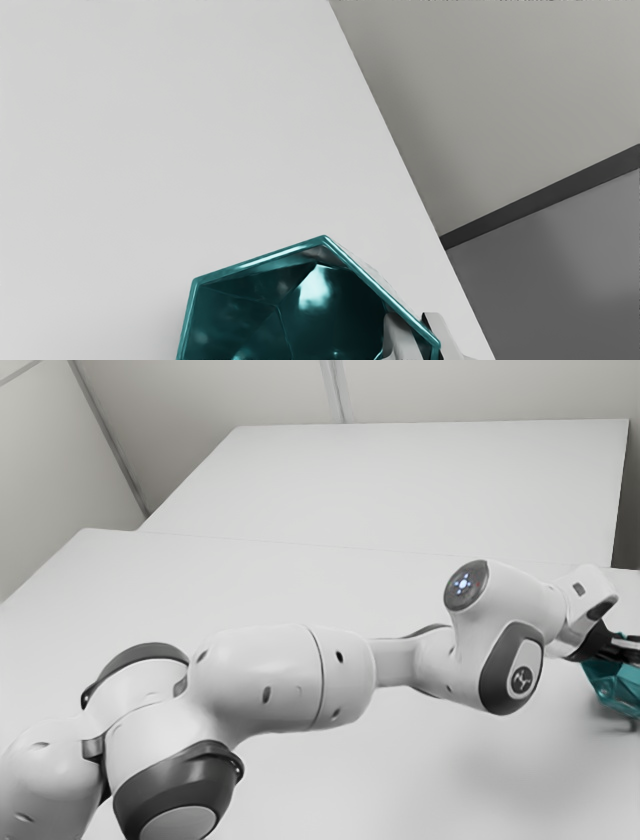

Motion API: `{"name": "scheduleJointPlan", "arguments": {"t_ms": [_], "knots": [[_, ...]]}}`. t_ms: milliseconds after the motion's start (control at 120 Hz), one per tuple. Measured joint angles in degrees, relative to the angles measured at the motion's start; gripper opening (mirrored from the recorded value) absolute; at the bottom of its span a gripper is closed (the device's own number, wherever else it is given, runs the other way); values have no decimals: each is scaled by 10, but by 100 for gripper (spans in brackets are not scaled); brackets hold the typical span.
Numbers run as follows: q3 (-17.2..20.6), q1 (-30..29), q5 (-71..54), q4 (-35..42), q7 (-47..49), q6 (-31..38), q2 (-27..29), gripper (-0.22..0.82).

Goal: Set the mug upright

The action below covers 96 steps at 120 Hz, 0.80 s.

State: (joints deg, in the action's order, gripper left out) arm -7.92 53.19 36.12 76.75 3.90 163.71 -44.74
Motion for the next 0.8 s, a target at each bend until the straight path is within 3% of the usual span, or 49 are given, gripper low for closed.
{"name": "scheduleJointPlan", "arguments": {"t_ms": [117, 242, 375, 617, 800], "knots": [[-15, -2, -1, 22, 3, -25, 35, -18], [-23, -23, -3, 130, 7, -62, 129, -18], [-70, -44, -35, 225, 13, -133, 226, -18], [-69, -181, -252, 264, 56, -323, 338, -18], [-34, -303, -337, 286, 83, -416, 363, -18]]}}
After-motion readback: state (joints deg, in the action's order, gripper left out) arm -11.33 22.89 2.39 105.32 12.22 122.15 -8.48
